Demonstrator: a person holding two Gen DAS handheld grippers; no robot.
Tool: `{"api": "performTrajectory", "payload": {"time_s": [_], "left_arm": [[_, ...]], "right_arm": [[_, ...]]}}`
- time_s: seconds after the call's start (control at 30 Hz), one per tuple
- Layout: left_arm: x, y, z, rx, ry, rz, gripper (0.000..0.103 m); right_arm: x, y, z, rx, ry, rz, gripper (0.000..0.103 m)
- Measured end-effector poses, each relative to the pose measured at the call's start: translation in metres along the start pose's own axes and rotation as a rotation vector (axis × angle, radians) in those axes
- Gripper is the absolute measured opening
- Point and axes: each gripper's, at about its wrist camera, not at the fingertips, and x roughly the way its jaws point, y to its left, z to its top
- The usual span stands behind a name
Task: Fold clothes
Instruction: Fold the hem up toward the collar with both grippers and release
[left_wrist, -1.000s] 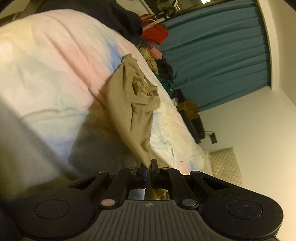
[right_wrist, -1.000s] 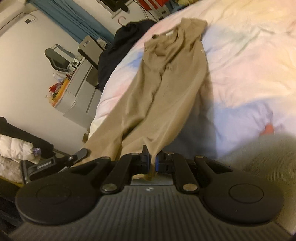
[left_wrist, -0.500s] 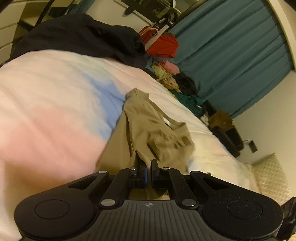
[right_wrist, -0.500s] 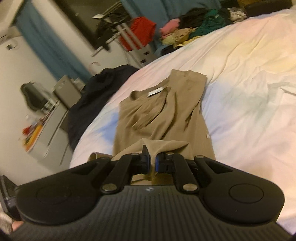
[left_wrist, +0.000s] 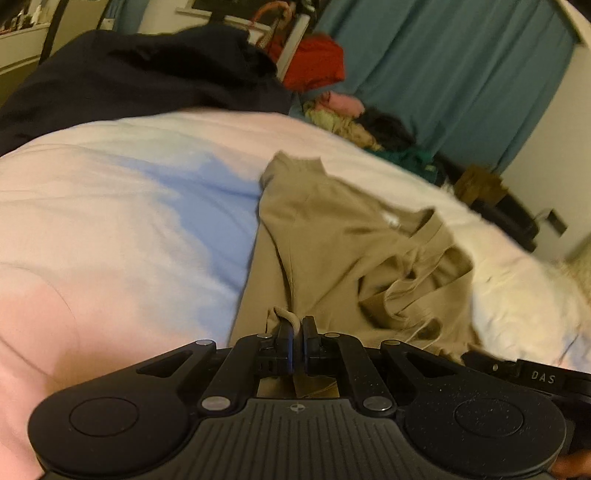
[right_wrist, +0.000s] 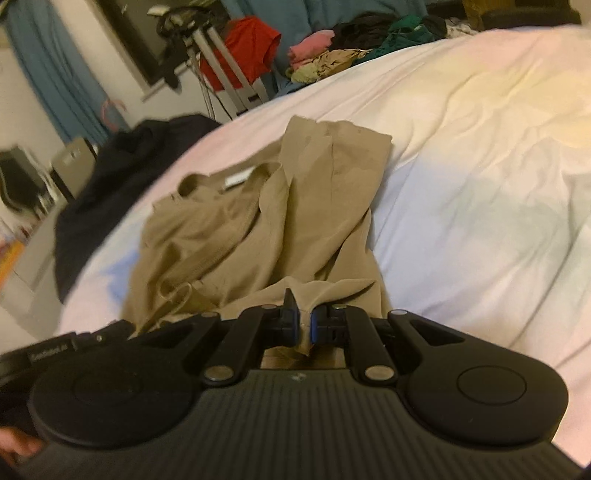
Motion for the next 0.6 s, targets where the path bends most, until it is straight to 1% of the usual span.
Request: {"api": "performTrajectory", "payload": {"time_s": [0.1, 0.17, 0.2, 0.23, 0.27, 0.3, 0.33, 0.37, 0.43, 0.47, 0.53, 0.6], "left_arm": [[0.002, -0.006, -0.003, 0.044, 0.000, 0.019, 0.006], [0.003, -0.011, -0.006, 0.073, 0.000, 0.031, 0.010], [0.004, -0.013, -0.007, 0.087, -0.001, 0.037, 0.018], [0.004, -0.015, -0.008, 0.102, -0.001, 0.043, 0.033], [0.005, -0.017, -0.009, 0.116, -0.001, 0.049, 0.042], [0.005, -0.019, -0.010, 0.131, -0.001, 0.056, 0.057], [-0.002, -0.026, -0.011, 0.152, -0.022, 0.064, 0.066], [-0.010, -0.032, -0.012, 0.173, -0.044, 0.072, 0.069], [-0.026, -0.044, -0.014, 0.214, -0.088, 0.088, 0.082], [-0.035, -0.050, -0.014, 0.230, -0.105, 0.086, 0.084], [-0.054, -0.058, -0.016, 0.237, -0.142, 0.080, 0.090], [-0.072, -0.064, -0.018, 0.241, -0.177, 0.077, 0.095]], "right_arm": [[0.013, 0.000, -0.003, -0.029, 0.023, -0.023, 0.010], [0.012, 0.001, -0.003, -0.027, 0.024, -0.023, 0.010], [0.009, 0.002, -0.002, -0.030, 0.019, -0.023, 0.010], [0.006, 0.003, -0.002, -0.033, 0.013, -0.023, 0.011], [0.003, 0.004, -0.002, -0.036, 0.007, -0.023, 0.011], [-0.002, 0.006, -0.002, -0.045, -0.006, -0.024, 0.011], [-0.007, 0.008, -0.001, -0.054, -0.020, -0.025, 0.011], [-0.013, 0.011, -0.001, -0.063, -0.033, -0.026, 0.011], [-0.030, 0.017, -0.002, -0.083, -0.067, -0.012, 0.012], [-0.040, 0.021, -0.002, -0.094, -0.085, -0.004, 0.013], [-0.058, 0.027, -0.003, -0.114, -0.119, 0.012, 0.015], [-0.078, 0.035, -0.006, -0.136, -0.162, 0.018, 0.046]]}}
